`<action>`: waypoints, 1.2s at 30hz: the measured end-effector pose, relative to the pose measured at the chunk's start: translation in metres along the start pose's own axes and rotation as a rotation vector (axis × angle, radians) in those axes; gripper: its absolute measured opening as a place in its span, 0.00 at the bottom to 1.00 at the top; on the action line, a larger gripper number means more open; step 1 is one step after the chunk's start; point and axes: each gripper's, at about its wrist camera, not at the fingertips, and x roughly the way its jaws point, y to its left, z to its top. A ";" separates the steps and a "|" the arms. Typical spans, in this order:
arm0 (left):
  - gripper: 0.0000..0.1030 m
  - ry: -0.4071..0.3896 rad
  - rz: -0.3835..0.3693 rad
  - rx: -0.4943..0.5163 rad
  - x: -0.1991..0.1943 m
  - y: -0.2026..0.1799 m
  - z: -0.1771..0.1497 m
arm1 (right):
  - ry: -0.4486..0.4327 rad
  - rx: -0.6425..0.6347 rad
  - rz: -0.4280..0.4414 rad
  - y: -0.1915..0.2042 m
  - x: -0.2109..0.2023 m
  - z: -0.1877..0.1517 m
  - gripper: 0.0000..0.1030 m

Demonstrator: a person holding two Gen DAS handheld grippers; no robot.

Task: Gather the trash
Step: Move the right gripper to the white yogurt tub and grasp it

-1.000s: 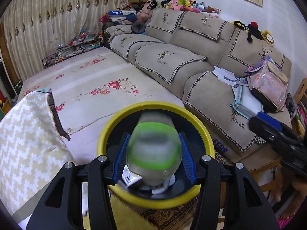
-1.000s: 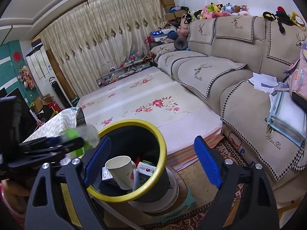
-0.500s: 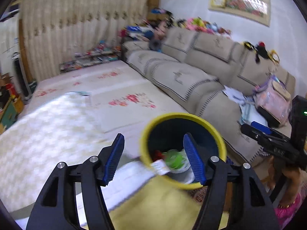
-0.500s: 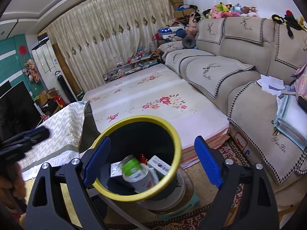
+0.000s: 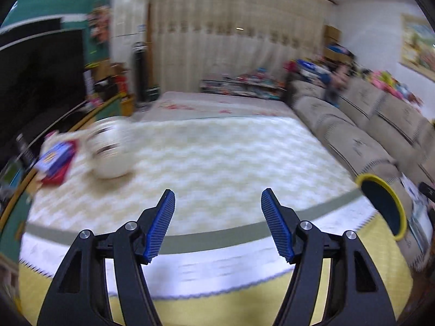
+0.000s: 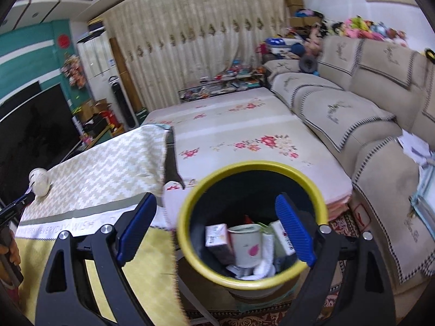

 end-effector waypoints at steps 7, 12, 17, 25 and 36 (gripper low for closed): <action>0.66 -0.025 0.097 -0.091 -0.017 0.082 -0.020 | 0.010 -0.110 0.085 0.073 0.017 0.017 0.82; 0.67 0.007 0.130 -0.069 -0.017 0.102 -0.029 | 0.037 -0.229 0.182 0.149 0.034 0.032 0.82; 0.67 0.066 0.121 -0.060 -0.008 0.097 -0.034 | 0.064 -0.372 0.301 0.236 0.049 0.038 0.82; 0.67 0.129 0.100 -0.092 -0.001 0.098 -0.043 | 0.203 -0.494 0.507 0.363 0.095 0.031 0.82; 0.68 0.142 0.097 -0.128 0.000 0.103 -0.047 | 0.376 -0.542 0.616 0.478 0.171 0.023 0.82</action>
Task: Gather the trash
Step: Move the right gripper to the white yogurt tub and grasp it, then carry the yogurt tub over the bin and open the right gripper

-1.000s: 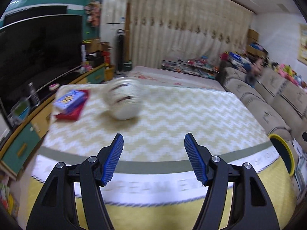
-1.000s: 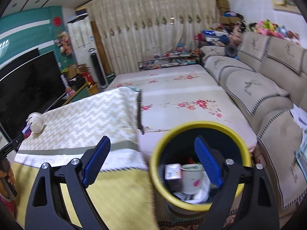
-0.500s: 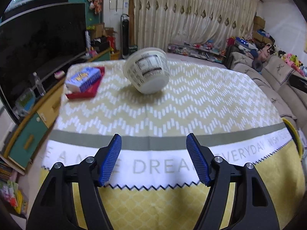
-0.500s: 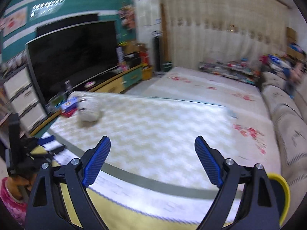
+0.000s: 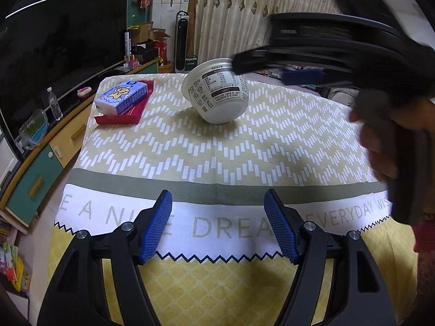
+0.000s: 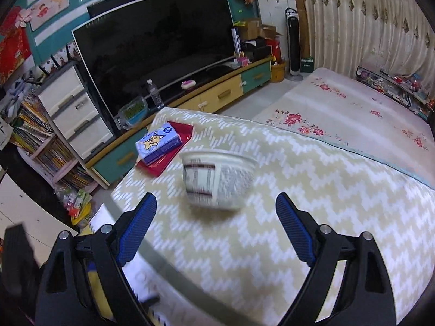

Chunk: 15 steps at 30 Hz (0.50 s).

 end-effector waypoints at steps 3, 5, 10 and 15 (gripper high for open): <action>0.68 0.007 -0.005 -0.004 0.001 0.000 0.000 | 0.012 0.005 -0.008 0.002 0.014 0.005 0.82; 0.68 0.009 -0.007 -0.007 0.001 0.001 0.000 | 0.021 0.011 -0.022 0.001 0.024 0.006 0.82; 0.68 0.014 -0.013 -0.004 0.002 0.000 0.000 | 0.046 0.021 -0.052 0.003 0.047 0.009 0.82; 0.68 0.016 -0.017 -0.001 0.002 -0.001 0.001 | 0.065 0.035 -0.070 0.006 0.055 0.008 0.72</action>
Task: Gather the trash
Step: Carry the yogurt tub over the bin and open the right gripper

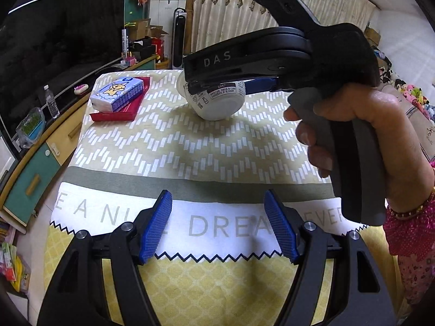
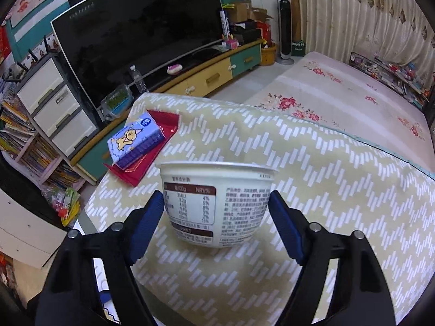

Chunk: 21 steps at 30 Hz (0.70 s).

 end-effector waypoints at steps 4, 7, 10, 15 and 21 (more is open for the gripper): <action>0.68 -0.002 0.001 0.003 0.000 0.000 0.000 | -0.038 -0.013 0.006 0.003 -0.021 -0.006 0.72; 0.68 -0.006 0.000 0.007 -0.001 -0.001 0.000 | -0.083 -0.013 0.019 0.000 -0.053 -0.016 0.72; 0.68 -0.009 0.000 0.012 -0.003 -0.003 -0.001 | -0.133 -0.017 0.013 -0.007 -0.094 -0.035 0.72; 0.68 -0.015 -0.006 0.036 -0.005 -0.010 -0.002 | -0.233 0.026 -0.031 -0.035 -0.166 -0.086 0.72; 0.68 -0.041 -0.057 0.074 -0.013 -0.020 -0.002 | -0.314 0.159 -0.144 -0.093 -0.239 -0.166 0.72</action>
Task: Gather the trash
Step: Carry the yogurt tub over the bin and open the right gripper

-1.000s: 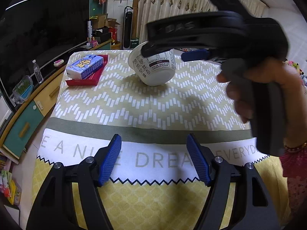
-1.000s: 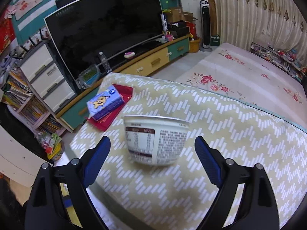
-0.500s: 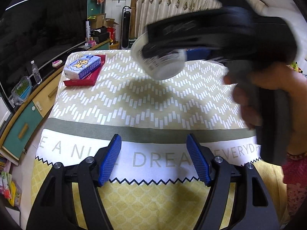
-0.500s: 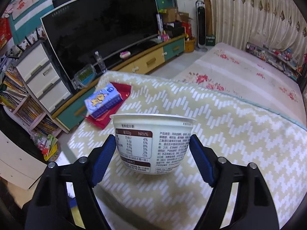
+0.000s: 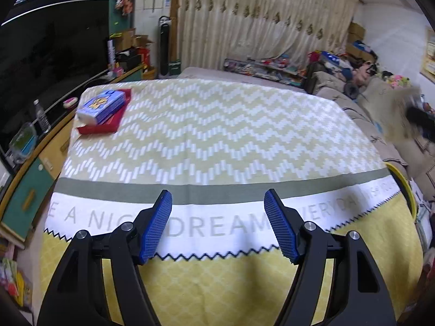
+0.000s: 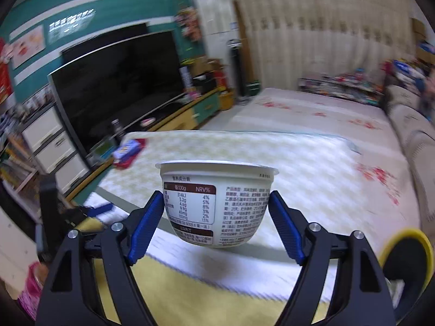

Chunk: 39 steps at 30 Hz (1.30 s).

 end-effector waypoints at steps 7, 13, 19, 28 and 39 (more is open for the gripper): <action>0.68 -0.088 -0.016 -0.022 -0.043 0.009 0.007 | -0.052 0.122 -0.227 -0.095 -0.071 -0.046 0.72; 0.68 -0.137 -0.010 -0.001 -0.096 0.006 0.016 | -0.060 0.260 -0.376 -0.171 -0.100 -0.083 0.72; 0.68 -0.130 -0.069 0.055 -0.107 -0.033 0.017 | -0.091 0.371 -0.466 -0.224 -0.126 -0.111 0.72; 0.68 -0.103 -0.216 0.158 -0.091 -0.112 0.024 | -0.118 0.421 -0.504 -0.255 -0.154 -0.131 0.72; 0.68 -0.059 -0.238 0.246 -0.077 -0.170 0.017 | -0.064 0.425 -0.466 -0.273 -0.121 -0.140 0.73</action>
